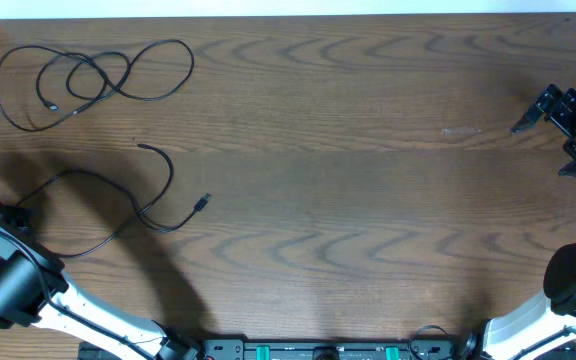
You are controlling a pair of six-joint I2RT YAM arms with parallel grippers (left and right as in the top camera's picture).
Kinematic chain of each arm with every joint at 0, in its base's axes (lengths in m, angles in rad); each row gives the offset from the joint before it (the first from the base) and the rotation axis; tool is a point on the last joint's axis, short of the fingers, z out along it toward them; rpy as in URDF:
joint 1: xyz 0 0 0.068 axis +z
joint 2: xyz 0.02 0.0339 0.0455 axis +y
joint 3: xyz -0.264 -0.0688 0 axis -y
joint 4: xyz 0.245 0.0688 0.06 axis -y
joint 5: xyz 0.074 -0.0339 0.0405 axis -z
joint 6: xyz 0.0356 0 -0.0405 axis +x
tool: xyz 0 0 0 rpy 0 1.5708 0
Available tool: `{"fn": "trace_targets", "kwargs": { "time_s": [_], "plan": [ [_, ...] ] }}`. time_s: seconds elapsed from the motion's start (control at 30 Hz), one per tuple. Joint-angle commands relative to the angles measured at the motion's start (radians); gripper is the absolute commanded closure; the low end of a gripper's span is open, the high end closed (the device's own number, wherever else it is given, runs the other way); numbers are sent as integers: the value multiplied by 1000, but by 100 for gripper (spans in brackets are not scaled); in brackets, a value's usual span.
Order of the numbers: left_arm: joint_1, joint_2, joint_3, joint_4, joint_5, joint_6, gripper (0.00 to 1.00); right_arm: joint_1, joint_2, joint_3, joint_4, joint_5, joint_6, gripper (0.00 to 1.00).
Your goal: Untangle cables
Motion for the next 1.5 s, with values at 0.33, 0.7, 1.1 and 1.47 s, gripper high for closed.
{"fn": "trace_targets", "kwargs": {
  "time_s": [0.33, 0.7, 1.1, 1.47],
  "plan": [
    [-17, -83, -13, -14, 105, -34, 93, -1, -4, 12, -1, -2, -12, 1],
    [-195, -358, -13, -118, 461, -108, 93, -2, -4, 12, -1, -2, -12, 1],
    [-803, -661, -14, -278, 510, 21, 93, -1, -4, 12, -1, -2, -12, 1],
    [-1140, -747, -14, -380, 481, 42, 92, -2, -4, 12, -1, -2, -12, 1]
  ]
}}
